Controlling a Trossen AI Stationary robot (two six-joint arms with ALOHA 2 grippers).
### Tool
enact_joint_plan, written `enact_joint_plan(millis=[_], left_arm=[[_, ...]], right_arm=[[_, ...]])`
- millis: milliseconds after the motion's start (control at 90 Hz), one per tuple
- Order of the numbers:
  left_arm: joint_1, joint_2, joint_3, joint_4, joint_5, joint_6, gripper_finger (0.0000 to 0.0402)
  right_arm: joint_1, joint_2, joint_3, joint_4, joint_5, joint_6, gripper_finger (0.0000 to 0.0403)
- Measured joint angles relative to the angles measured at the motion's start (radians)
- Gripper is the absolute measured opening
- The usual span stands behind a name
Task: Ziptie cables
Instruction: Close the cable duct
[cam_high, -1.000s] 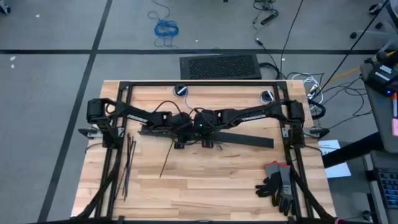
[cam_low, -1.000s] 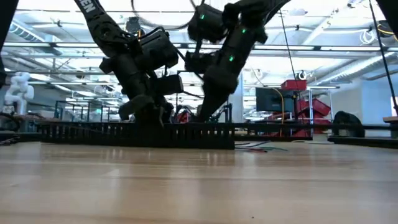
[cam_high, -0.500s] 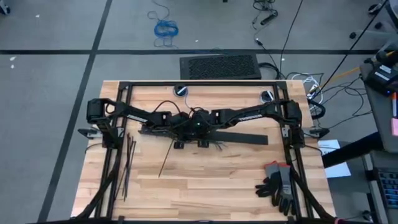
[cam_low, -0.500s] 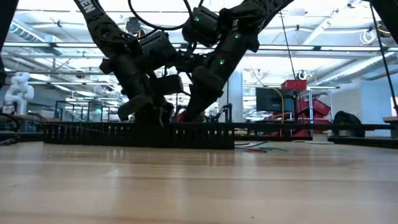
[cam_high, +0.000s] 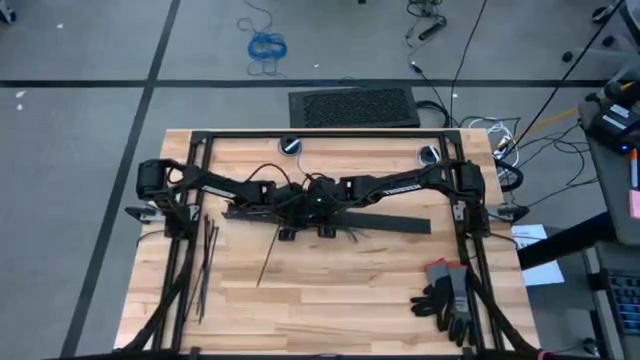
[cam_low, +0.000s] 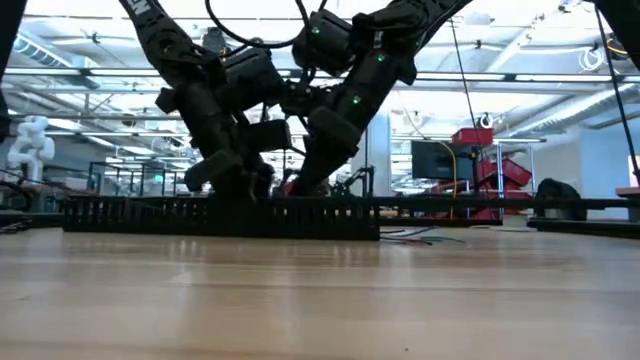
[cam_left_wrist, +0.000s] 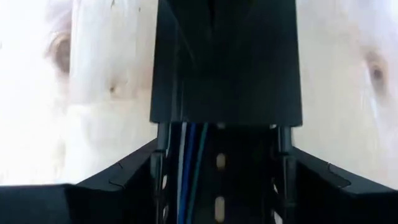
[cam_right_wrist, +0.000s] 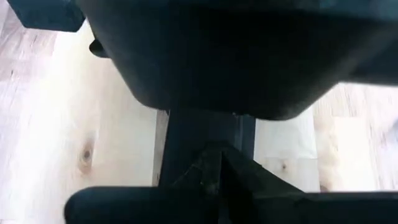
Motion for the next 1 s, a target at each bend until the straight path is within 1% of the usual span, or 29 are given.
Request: enact_joint_plan(millis=[122, 244, 422, 733, 889, 1000], left_arm=[[0.001, -0.055, -0.002, -0.091, -0.029, -0.005, 0.0275], [0.001, -0.103, -0.008, -0.196, -0.075, -0.045, 0.0275], [0.005, -0.120, -0.070, -0.201, -0.103, -0.057, 0.0276], [0.013, -0.118, -0.152, -0.038, -0.104, -0.053, 0.0276], [0.014, -0.118, -0.182, 0.051, -0.097, -0.055, 0.0276], [0.014, -0.105, -0.186, 0.110, -0.095, -0.070, 0.0276]], right_arm=[[0.004, 0.000, 0.001, 0.012, 0.002, -0.006, 0.0000], [0.013, 0.000, -0.001, 0.041, 0.013, -0.015, 0.0000], [0.018, -0.003, -0.001, 0.058, 0.013, -0.018, 0.0000], [0.018, -0.005, -0.003, 0.071, 0.007, -0.030, 0.0000], [0.018, -0.031, -0.008, 0.105, 0.012, -0.048, 0.0000], [0.021, -0.062, -0.010, 0.130, -0.003, -0.056, 0.0000]])
